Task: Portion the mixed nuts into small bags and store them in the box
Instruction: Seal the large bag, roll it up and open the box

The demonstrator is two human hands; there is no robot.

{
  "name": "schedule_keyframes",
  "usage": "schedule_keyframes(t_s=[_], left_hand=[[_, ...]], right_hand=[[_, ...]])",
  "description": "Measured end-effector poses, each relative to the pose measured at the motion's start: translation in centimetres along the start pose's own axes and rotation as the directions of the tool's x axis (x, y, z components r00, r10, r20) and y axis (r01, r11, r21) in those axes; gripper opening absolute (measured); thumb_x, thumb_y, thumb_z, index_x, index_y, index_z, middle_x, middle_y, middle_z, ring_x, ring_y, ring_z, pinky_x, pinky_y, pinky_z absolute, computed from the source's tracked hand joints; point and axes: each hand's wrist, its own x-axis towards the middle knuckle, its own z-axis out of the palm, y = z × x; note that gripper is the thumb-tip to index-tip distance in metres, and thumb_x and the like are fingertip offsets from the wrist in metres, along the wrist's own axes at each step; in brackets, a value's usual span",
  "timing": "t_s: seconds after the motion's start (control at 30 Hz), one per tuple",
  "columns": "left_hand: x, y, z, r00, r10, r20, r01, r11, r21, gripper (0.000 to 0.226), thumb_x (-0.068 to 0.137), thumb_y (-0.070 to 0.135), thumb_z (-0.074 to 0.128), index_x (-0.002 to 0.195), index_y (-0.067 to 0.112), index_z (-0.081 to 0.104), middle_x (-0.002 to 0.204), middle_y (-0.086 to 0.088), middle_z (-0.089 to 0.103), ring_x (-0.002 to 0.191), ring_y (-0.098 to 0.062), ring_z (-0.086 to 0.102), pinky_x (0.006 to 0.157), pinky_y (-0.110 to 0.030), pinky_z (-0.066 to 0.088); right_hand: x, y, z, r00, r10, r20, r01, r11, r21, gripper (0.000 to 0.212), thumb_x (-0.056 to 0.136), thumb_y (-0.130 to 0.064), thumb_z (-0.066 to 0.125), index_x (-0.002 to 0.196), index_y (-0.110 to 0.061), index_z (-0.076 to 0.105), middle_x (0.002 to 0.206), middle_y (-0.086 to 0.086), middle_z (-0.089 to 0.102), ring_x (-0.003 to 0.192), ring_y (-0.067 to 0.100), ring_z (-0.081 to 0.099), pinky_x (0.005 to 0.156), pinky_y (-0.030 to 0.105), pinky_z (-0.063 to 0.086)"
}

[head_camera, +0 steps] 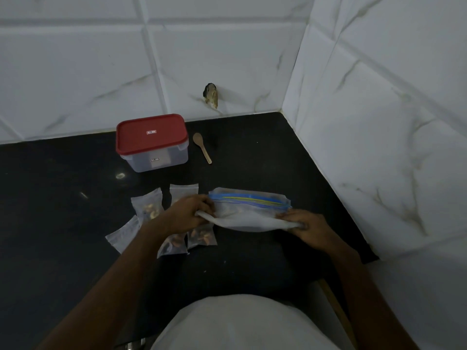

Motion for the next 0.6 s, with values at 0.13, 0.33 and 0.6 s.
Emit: schedule_keyframes(t_s=[0.13, 0.33, 0.6], left_hand=[[0.1, 0.4, -0.5, 0.992, -0.121, 0.02, 0.123, 0.968, -0.22, 0.02, 0.095, 0.013, 0.057, 0.096, 0.032, 0.061, 0.105, 0.009, 0.061, 0.1, -0.001, 0.057, 0.095, -0.027, 0.047], [0.6, 0.5, -0.5, 0.967, -0.248, -0.055, 0.209, 0.899, -0.384, 0.011, 0.1, 0.027, 0.05, 0.104, 0.028, 0.06, 0.101, 0.006, 0.06, 0.096, -0.011, 0.058, 0.078, -0.024, 0.046], [3.6, 1.3, -0.1, 0.857, -0.432, -0.282, 0.294, 0.858, -0.421, 0.021, 0.099, 0.031, 0.05, 0.117, 0.021, 0.049, 0.11, -0.005, 0.061, 0.088, -0.012, 0.06, 0.071, -0.027, 0.05]], right_hand=[[0.8, 0.0, -0.1, 0.992, 0.127, -0.015, -0.126, 0.991, 0.043, 0.023, 0.098, -0.038, 0.054, 0.111, -0.027, 0.069, 0.104, -0.009, 0.067, 0.103, 0.012, 0.064, 0.097, 0.032, 0.047], [2.8, -0.3, 0.0, 0.96, 0.243, -0.141, -0.224, 0.965, 0.138, 0.019, 0.098, -0.04, 0.056, 0.093, -0.022, 0.059, 0.092, -0.002, 0.062, 0.091, 0.02, 0.061, 0.076, 0.029, 0.042], [5.3, -1.7, -1.6, 0.878, 0.308, -0.367, -0.317, 0.948, 0.038, 0.027, 0.084, -0.04, 0.069, 0.102, -0.023, 0.059, 0.102, 0.003, 0.061, 0.097, 0.025, 0.06, 0.079, 0.036, 0.047]])
